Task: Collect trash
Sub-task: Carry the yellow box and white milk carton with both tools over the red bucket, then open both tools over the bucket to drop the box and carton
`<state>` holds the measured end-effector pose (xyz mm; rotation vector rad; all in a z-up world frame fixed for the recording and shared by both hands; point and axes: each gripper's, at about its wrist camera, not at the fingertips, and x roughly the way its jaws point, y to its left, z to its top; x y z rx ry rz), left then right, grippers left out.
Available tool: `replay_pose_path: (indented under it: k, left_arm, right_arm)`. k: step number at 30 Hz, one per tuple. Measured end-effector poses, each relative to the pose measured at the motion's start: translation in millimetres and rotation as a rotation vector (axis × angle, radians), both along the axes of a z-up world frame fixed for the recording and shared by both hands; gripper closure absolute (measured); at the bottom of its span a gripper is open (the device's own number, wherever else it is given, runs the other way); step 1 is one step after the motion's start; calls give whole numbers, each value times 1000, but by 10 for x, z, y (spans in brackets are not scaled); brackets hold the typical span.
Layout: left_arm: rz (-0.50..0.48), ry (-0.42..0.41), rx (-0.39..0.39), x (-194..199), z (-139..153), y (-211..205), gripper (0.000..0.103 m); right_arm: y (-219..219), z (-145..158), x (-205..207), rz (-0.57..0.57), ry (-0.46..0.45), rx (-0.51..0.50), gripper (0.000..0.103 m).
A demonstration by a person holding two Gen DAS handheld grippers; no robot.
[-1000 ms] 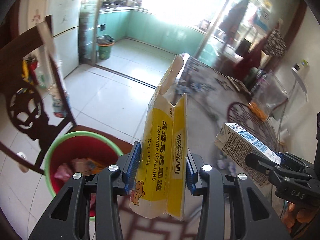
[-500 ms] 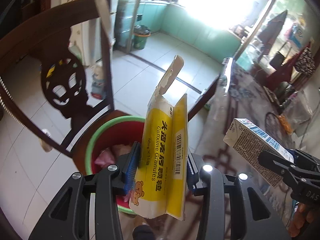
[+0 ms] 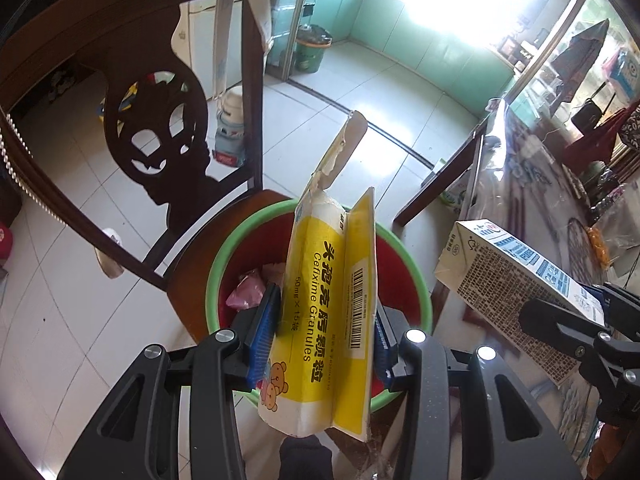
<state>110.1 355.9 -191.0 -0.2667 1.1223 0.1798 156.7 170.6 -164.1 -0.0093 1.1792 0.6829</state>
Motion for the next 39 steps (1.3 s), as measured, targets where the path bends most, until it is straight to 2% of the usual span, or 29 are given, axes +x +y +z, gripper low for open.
replay_pose_path:
  k: [14, 15, 16, 17, 19, 24, 25, 29, 34, 36, 38, 39]
  left_arm:
    - [0, 35, 34, 39, -104, 13, 64]
    - [0, 41, 40, 49, -111, 4, 62]
    - [0, 57, 49, 65, -131, -1, 55]
    - [2, 65, 54, 75, -145, -1, 54]
    - [16, 65, 66, 69, -147, 6, 42]
    - [40, 39, 53, 32, -96, 3, 32]
    - [43, 32, 50, 32, -81, -16, 29]
    - [32, 14, 35, 64, -45, -179, 26]
    - [-41, -22, 8, 103, 97, -613, 24]
    - [-74, -75, 5, 95, 239, -860, 23]
    - [-100, -139, 11, 68, 397, -1105, 22]
    - [-111, -170, 12, 51, 468, -1212, 16]
  right_arm:
    - [145, -51, 9, 34, 9, 6, 53]
    - [153, -59, 15, 35, 11, 10, 53]
    - [153, -62, 13, 35, 12, 13, 52]
    - [149, -62, 10, 31, 11, 16, 49]
    - [137, -48, 3, 23, 10, 24, 45]
    - [-5, 32, -39, -5, -19, 29, 39]
    - [-53, 46, -47, -17, -24, 29, 38]
    - [-295, 84, -84, -71, -44, 20, 29]
    - [-824, 138, -141, -196, -77, 0, 23]
    - [-1097, 218, -176, -253, -109, -5, 21]
    - [-1415, 372, -245, -306, -173, -10, 13]
    - [-1565, 456, -283, -326, -213, -11, 10]
